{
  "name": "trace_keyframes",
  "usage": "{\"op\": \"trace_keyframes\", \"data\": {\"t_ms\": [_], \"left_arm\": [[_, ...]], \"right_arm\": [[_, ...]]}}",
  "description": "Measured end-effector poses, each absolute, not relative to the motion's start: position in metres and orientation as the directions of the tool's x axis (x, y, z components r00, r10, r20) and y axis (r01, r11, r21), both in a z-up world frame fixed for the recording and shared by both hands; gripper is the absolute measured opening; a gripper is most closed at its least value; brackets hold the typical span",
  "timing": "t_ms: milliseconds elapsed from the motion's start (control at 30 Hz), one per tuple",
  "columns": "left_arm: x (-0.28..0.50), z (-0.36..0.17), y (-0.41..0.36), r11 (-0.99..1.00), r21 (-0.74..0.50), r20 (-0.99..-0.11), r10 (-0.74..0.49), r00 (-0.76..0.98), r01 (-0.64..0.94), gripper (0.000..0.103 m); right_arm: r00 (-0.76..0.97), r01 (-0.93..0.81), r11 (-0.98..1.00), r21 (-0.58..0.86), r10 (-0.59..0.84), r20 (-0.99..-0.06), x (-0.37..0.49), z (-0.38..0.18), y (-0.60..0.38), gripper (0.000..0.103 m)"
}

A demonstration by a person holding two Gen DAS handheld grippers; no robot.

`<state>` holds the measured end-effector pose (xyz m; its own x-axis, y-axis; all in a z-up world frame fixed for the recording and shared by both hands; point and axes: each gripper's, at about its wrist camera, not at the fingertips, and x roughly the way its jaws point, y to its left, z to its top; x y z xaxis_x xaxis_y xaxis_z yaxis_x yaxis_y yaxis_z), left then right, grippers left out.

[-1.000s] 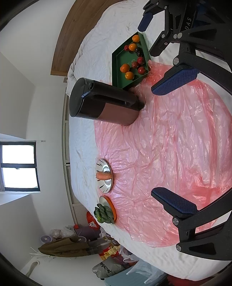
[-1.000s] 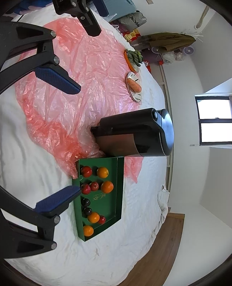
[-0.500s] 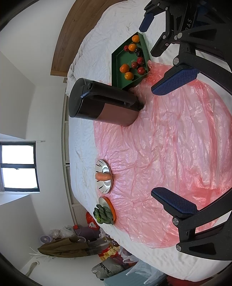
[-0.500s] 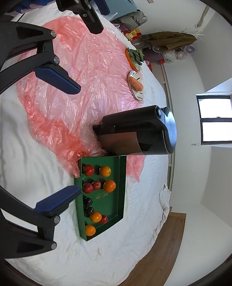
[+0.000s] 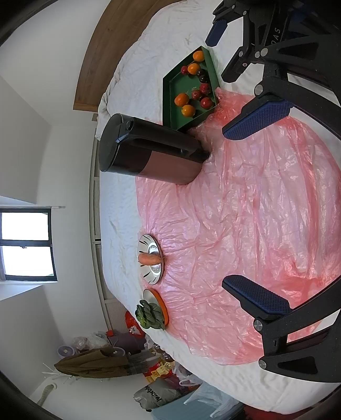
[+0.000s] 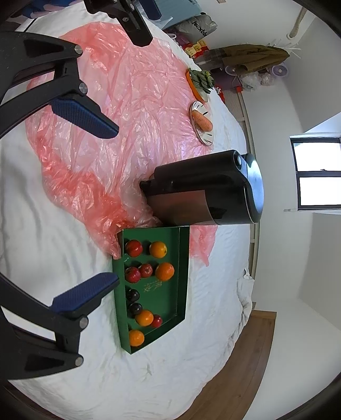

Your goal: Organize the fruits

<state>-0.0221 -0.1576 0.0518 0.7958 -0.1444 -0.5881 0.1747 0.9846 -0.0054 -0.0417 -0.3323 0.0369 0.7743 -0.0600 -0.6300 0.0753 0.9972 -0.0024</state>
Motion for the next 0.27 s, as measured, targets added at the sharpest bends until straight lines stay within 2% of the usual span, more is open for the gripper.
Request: {"op": "trace_keyframes", "data": {"t_ms": [267], "left_arm": [[-0.0220, 0.0506, -0.1574, 0.984, -0.010, -0.593, -0.147, 0.792, 0.176, 0.101]], "right_arm": [[0.774, 0.074, 0.997, -0.005, -0.061, -0.630, -0.0412, 0.0370, -0.3325, 0.103]]}}
